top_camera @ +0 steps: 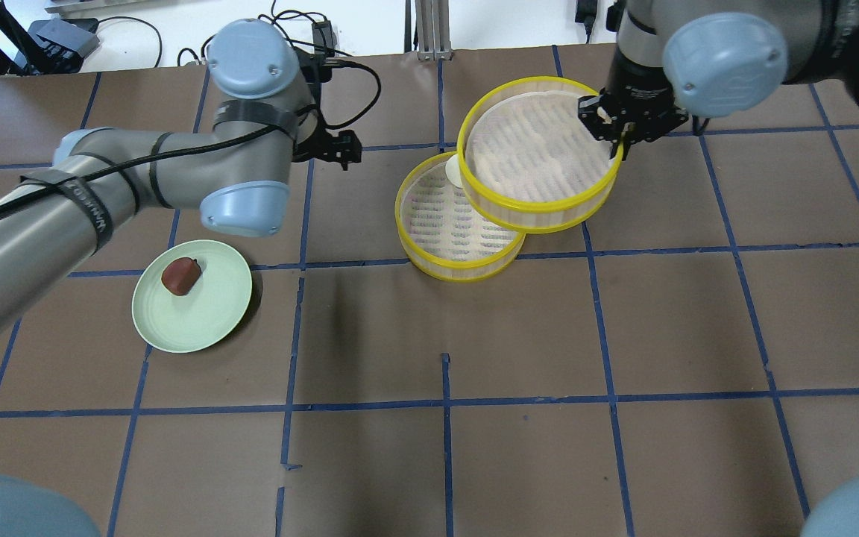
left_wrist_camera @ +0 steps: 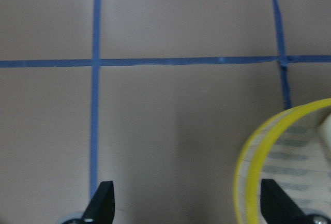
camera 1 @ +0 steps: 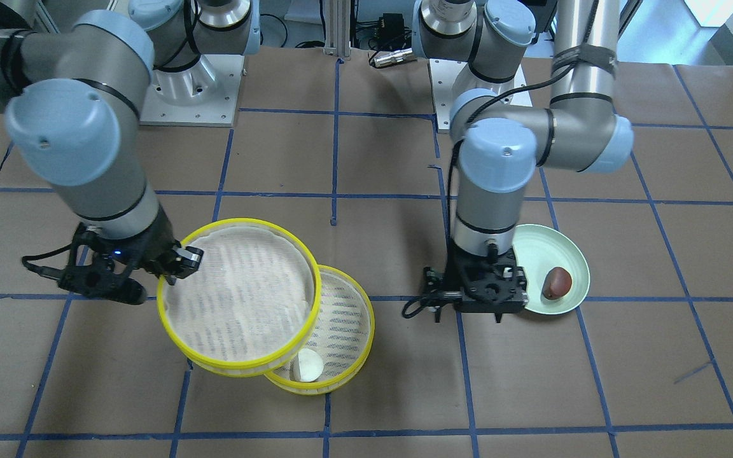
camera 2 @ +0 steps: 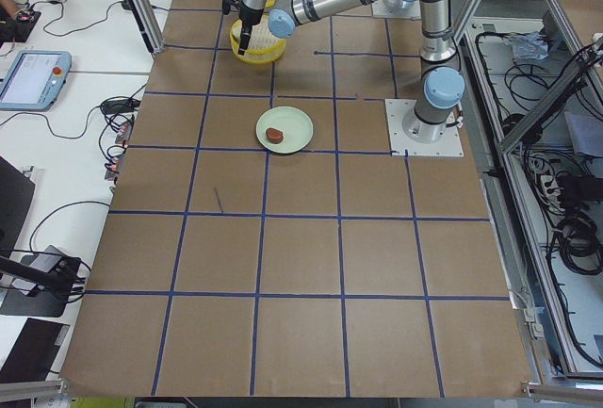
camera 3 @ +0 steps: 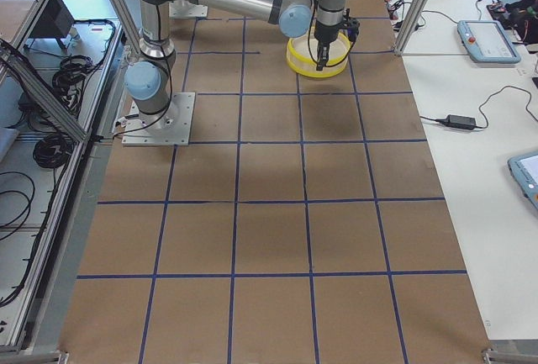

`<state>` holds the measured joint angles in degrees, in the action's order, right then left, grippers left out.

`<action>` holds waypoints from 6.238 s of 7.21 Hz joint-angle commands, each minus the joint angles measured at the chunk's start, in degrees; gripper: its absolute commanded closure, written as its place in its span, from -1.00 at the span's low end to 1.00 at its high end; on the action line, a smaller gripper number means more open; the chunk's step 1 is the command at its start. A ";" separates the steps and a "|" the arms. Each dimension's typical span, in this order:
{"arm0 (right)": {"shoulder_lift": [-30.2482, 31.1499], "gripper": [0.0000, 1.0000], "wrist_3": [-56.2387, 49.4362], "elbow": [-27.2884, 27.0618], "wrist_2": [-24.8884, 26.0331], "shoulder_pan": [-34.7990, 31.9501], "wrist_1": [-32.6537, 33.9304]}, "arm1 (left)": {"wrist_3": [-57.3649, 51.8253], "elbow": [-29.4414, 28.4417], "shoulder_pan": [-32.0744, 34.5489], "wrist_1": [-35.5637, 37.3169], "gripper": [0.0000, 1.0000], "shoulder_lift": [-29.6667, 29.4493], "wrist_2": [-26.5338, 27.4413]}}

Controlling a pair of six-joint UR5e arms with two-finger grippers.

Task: Place buns in different layers of steamer
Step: 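Stack the top tier onto the bottom tier with the right gripper while the left withdraws, then lower the left gripper onto the brown bun on the green plate, then grasp the brown bun with the left gripper and lift it, then carry the brown bun over the steamer with the left gripper while the right rises, then lower the brown bun into the top tier and open the left gripper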

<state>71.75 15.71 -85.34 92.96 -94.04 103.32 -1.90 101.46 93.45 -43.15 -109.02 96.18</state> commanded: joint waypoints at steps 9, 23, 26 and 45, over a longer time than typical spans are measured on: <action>-6.54 0.86 7.33 -2.64 -2.97 -5.54 5.85 | -24.12 13.85 -20.23 0.08 0.10 -0.13 0.32; -6.71 0.77 7.49 -3.17 -2.96 -5.54 8.04 | -2.94 -1.88 -5.65 -20.14 0.92 7.68 -8.09; -6.63 0.69 7.58 -3.78 -3.05 -5.54 9.01 | -2.41 -1.96 -5.56 -19.52 0.92 7.68 -10.13; 16.67 -0.99 -13.60 3.34 -4.46 4.22 -21.40 | 39.14 -9.79 14.57 -1.50 -1.00 -4.72 -18.52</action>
<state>88.41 2.06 -81.77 88.27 -89.82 81.85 43.13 91.74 107.95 -44.68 -114.52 74.93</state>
